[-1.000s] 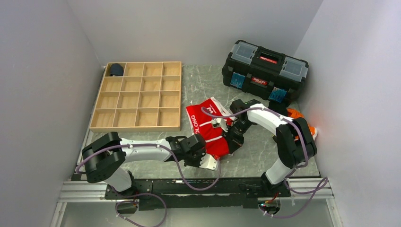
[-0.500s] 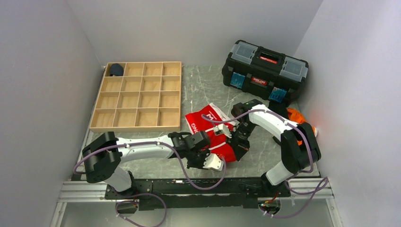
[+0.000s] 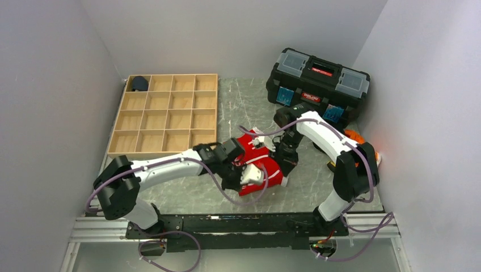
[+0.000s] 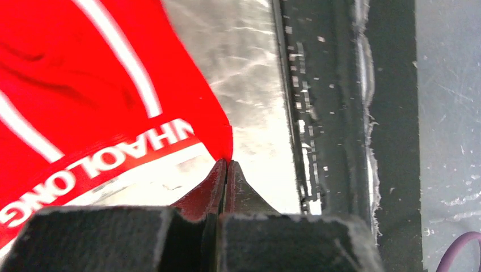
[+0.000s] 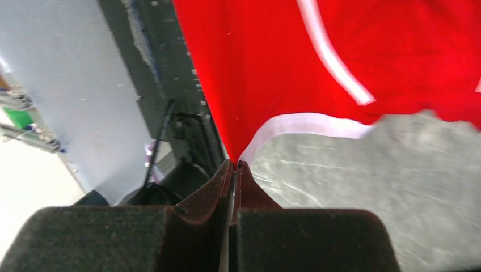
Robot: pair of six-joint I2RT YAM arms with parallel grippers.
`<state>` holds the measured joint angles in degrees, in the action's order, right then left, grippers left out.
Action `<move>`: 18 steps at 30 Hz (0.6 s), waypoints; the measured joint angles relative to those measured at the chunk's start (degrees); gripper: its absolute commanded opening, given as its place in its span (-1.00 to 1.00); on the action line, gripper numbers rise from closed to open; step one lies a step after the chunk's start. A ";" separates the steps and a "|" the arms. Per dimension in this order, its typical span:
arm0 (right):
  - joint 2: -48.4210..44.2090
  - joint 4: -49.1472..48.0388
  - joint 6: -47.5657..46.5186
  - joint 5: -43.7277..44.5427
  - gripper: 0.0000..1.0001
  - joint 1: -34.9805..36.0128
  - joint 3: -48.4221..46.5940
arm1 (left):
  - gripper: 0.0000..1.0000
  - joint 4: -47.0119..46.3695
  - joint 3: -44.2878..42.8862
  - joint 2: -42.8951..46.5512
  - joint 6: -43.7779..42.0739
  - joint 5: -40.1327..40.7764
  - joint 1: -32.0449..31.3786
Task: Roll the underwear
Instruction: Fold the underwear at the center of the board.
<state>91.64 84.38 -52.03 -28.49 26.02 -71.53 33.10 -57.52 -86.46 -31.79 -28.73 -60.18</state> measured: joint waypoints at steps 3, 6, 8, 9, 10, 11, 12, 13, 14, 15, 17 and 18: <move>3.45 0.26 0.15 2.51 -1.00 -0.02 -6.51 | -1.00 0.83 -2.08 0.15 -0.02 -2.40 6.58; 8.22 0.48 0.24 6.34 -1.00 -0.11 -14.95 | -1.00 1.90 -4.63 0.13 -0.09 -5.05 13.75; 11.26 0.39 0.42 8.83 -1.00 -0.22 -19.67 | -1.00 2.38 -6.54 -0.33 -0.09 -6.69 17.77; 12.98 0.66 0.50 10.25 -1.00 -0.33 -22.21 | -1.00 2.43 -7.69 -0.87 -0.11 -7.52 19.65; 15.02 0.68 0.55 11.52 -1.00 -0.48 -25.00 | -1.00 2.54 -8.96 -1.75 -0.13 -8.28 21.51; 17.18 0.66 0.57 12.79 -1.00 -0.66 -27.76 | -1.00 2.54 -10.05 -2.89 -0.15 -8.98 23.02; 19.50 0.66 0.59 13.86 -1.00 -0.87 -30.56 | -1.00 2.51 -11.19 -4.35 -0.11 -9.51 24.65; 21.77 0.66 0.57 14.86 -1.00 -1.09 -33.24 | -1.00 2.27 -12.09 -6.14 -0.07 -9.88 26.18; 24.06 0.63 0.57 15.63 -0.98 -1.33 -35.80 | -1.00 2.08 -12.48 -7.34 -0.02 -9.99 26.97; 26.36 0.61 0.59 16.37 -0.96 -1.55 -38.40 | -1.00 2.08 -13.16 -9.31 0.17 -10.08 28.30; 30.73 0.63 0.59 17.49 -0.93 -1.75 -43.45 | -1.00 1.84 -14.56 -12.94 1.11 -10.03 30.21; 33.11 0.48 0.59 17.94 -0.92 -1.79 -46.12 | -1.00 1.60 -15.26 -14.67 1.64 -9.97 30.95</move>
<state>124.75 84.86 -51.44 -10.55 24.23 -117.64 34.70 -72.77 -101.12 -30.15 -38.70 -29.23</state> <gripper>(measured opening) 0.025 0.012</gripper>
